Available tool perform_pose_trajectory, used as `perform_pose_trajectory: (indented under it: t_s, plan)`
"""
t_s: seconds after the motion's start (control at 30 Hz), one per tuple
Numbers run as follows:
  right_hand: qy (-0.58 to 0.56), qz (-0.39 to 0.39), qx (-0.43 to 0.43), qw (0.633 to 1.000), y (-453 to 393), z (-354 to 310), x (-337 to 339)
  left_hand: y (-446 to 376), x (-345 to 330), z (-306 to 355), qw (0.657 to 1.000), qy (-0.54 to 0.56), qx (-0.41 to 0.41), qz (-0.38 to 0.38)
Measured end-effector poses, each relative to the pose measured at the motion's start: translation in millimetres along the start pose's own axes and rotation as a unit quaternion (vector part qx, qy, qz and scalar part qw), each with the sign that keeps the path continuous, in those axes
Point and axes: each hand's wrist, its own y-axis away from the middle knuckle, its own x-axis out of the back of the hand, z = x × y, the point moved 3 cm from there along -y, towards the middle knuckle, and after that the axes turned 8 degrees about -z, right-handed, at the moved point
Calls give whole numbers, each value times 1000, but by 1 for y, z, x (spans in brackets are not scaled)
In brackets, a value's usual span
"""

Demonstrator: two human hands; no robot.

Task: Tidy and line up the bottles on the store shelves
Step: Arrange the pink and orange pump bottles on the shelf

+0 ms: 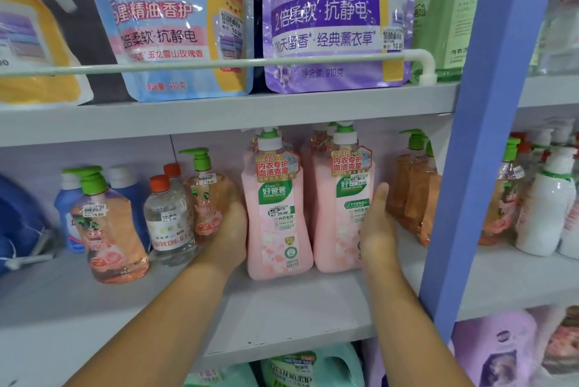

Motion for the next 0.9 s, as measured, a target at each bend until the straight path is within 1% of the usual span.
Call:
perform_pose_trajectory:
  t_s: [0.27, 0.5, 0.6, 0.67, 0.7, 0.77, 0.8, 0.83, 0.87, 0.9]
  plan:
    - [36, 1, 9, 999, 3, -4, 0, 3, -5, 2, 998, -21, -31, -56]
    - [43, 4, 8, 999, 1, -1, -1, 9, -5, 3, 996, -29, -47, -71]
    - [45, 7, 11, 999, 3, -5, -2, 14, -7, 6, 996, -45, -40, -65]
    - [49, 6, 16, 999, 11, -4, -2, 17, -6, 2, 997, -56, -30, -40]
    - [45, 7, 36, 998, 18, -1, 0, 19, -4, 0, 998, -58, -34, -10]
    - [28, 13, 116, 993, 30, 7, 9, 37, -1, -1, 994, -64, -23, 81]
    - [24, 6, 151, 988, 38, 11, 15, 51, 1, -3, 990, -82, -22, 113]
    - [31, -18, 174, 984, 44, 14, 19, 68, 1, -1, 984, -128, -41, 120]
    - [55, -52, 190, 979, 48, 15, 20, 80, 3, -1, 973, -199, -70, 91]
    - [97, -79, 198, 972, 49, 18, 19, 96, -2, 1, 955, -281, -73, 56]
